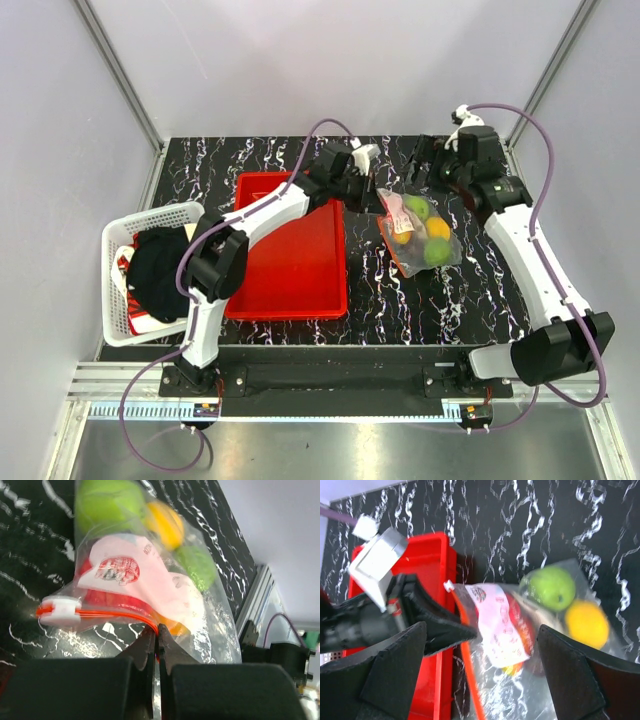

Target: Open the zip-top bag and remove the fake food

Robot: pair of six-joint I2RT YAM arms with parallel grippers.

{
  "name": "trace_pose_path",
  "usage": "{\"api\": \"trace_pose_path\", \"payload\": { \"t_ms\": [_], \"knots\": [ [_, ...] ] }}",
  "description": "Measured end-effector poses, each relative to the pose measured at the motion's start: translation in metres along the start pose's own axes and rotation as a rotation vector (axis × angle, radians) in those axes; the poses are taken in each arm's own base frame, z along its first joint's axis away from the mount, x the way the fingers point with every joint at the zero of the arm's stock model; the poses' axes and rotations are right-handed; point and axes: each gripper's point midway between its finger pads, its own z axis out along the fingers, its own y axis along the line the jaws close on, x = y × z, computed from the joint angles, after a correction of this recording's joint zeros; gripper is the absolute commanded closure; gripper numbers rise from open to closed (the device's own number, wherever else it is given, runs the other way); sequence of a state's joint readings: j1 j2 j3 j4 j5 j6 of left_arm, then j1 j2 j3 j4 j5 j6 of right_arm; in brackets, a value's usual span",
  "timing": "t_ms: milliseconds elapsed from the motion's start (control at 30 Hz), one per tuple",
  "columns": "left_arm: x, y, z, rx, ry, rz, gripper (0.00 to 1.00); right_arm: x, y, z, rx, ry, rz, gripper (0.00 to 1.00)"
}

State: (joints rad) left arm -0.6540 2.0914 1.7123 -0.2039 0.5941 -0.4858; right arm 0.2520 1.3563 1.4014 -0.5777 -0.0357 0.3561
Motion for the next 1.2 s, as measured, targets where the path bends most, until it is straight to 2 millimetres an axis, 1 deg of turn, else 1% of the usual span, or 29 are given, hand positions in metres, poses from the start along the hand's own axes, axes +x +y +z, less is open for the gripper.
{"api": "trace_pose_path", "payload": {
  "t_ms": [33, 133, 233, 300, 367, 400, 467, 533, 600, 667, 733, 833, 967, 1033, 1133, 1200],
  "knots": [
    [-0.002, -0.005, -0.002, 0.009, 0.006, 0.023, 1.00, -0.007, -0.002, -0.001, -0.008, -0.010, -0.005, 0.01],
    [-0.019, -0.029, -0.010, 0.066, -0.003, 0.114, 1.00, -0.021, -0.012, 0.000, -0.025, -0.019, -0.013, 0.00],
    [-0.033, -0.052, -0.021, 0.128, -0.014, 0.181, 1.00, -0.022, -0.023, 0.005, -0.044, 0.000, -0.022, 0.00],
    [-0.036, -0.065, -0.027, 0.168, -0.010, 0.207, 1.00, -0.021, -0.023, 0.007, -0.086, 0.006, -0.051, 0.00],
    [-0.038, -0.074, -0.031, 0.204, -0.002, 0.227, 1.00, -0.016, -0.012, 0.008, -0.172, 0.012, -0.103, 0.00],
    [-0.036, -0.078, -0.033, 0.221, 0.008, 0.233, 1.00, -0.013, -0.007, 0.009, -0.215, 0.013, -0.126, 0.00],
    [-0.031, -0.084, -0.037, 0.256, 0.035, 0.241, 1.00, -0.004, 0.011, 0.009, -0.362, 0.006, -0.189, 0.00],
    [-0.025, -0.087, -0.039, 0.282, 0.061, 0.242, 1.00, 0.004, 0.024, 0.006, -0.478, 0.017, -0.235, 0.01],
    [-0.018, -0.088, -0.041, 0.299, 0.089, 0.246, 1.00, 0.006, 0.035, -0.001, -0.577, 0.009, -0.295, 0.02],
    [-0.012, -0.088, -0.044, 0.305, 0.112, 0.252, 1.00, 0.003, 0.042, -0.007, -0.649, -0.019, -0.356, 0.02],
    [-0.006, -0.087, -0.047, 0.304, 0.135, 0.258, 1.00, 0.001, 0.045, -0.013, -0.709, -0.048, -0.420, 0.02],
    [0.000, -0.087, -0.051, 0.307, 0.163, 0.265, 1.00, 0.001, 0.043, -0.019, -0.753, -0.073, -0.479, 0.02],
    [0.004, -0.095, -0.058, 0.354, 0.188, 0.283, 1.00, -0.002, 0.039, -0.026, -0.803, -0.092, -0.508, 0.01],
    [0.003, -0.104, -0.063, 0.394, 0.194, 0.296, 1.00, -0.005, 0.034, -0.029, -0.815, -0.106, -0.518, 0.00],
    [-0.001, -0.122, -0.074, 0.463, 0.194, 0.316, 1.00, -0.007, 0.030, -0.034, -0.864, -0.147, -0.593, 0.00],
    [-0.005, -0.133, -0.081, 0.507, 0.189, 0.333, 1.00, -0.002, 0.027, -0.034, -0.887, -0.164, -0.640, 0.00]
  ]
}}
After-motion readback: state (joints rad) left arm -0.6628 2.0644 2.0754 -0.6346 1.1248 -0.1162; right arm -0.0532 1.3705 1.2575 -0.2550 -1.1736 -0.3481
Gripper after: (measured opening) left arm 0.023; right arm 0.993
